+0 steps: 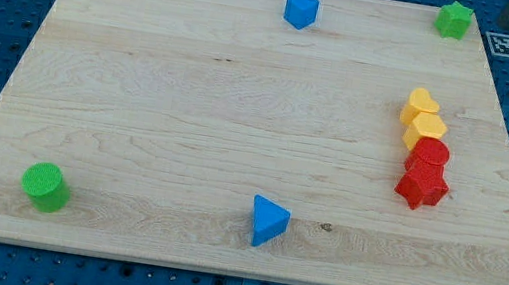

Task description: Move green star slightly left

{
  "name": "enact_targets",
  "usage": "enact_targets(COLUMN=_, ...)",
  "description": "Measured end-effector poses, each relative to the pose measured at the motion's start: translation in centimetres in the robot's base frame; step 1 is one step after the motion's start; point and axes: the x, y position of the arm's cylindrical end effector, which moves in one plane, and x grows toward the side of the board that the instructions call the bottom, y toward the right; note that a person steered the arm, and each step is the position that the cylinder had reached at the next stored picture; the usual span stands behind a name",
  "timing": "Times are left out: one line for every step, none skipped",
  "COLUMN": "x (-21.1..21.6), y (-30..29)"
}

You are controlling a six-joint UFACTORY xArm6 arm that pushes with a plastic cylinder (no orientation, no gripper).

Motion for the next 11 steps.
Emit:
enact_targets(x=-0.4, y=-3.5)
enact_targets(x=2.3, y=-4.1)
enact_targets(x=3.4, y=-4.3)
enact_targets(x=3.5, y=-5.3)
enact_targets(x=4.6, y=-6.8)
enact_targets(x=4.9, y=-8.4)
enact_targets(x=5.1, y=-10.4)
enact_targets(x=5.1, y=-11.8)
enact_targets(x=5.1, y=-11.8)
enact_targets(x=5.1, y=-12.9)
enact_targets(x=5.1, y=-15.2)
